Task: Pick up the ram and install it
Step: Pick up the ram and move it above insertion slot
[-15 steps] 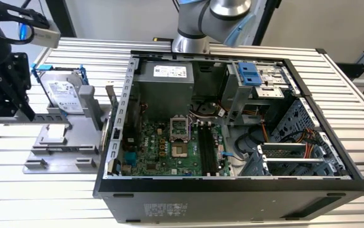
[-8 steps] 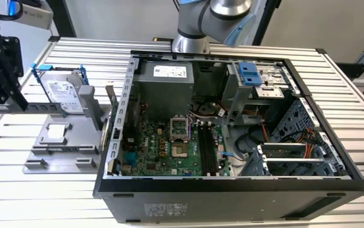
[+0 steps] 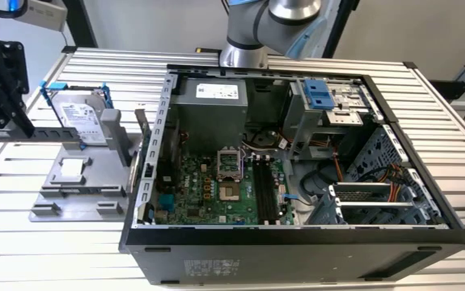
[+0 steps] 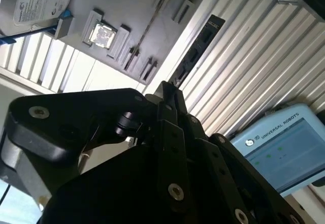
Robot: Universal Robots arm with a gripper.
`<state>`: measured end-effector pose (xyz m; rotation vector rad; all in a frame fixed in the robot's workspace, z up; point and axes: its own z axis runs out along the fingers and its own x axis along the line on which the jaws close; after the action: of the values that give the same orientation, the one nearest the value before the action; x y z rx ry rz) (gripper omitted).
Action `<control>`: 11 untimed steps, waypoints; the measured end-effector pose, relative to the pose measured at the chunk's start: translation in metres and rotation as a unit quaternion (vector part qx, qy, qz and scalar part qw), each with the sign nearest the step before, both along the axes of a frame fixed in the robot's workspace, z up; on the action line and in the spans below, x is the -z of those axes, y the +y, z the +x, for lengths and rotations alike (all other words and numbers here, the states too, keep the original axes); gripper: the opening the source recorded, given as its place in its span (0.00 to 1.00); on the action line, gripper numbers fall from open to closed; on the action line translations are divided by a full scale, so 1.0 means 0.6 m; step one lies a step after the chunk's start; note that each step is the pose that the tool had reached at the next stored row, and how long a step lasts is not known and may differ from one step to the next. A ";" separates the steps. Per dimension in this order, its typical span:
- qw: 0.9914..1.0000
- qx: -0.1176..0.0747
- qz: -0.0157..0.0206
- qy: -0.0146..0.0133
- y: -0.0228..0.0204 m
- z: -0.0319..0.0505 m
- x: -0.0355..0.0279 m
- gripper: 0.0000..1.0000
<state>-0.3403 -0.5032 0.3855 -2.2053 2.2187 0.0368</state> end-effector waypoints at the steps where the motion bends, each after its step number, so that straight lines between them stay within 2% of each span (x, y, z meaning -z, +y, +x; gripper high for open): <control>1: 1.000 0.000 0.000 0.000 -0.0001 0.005 0.000 0.00; 4: 1.000 0.000 0.000 0.000 -0.0001 0.023 0.000 0.00; 11: 1.000 0.000 0.000 0.002 -0.0002 0.073 0.000 0.00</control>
<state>-0.2963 -0.5033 0.3854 -2.2074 2.2205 0.0417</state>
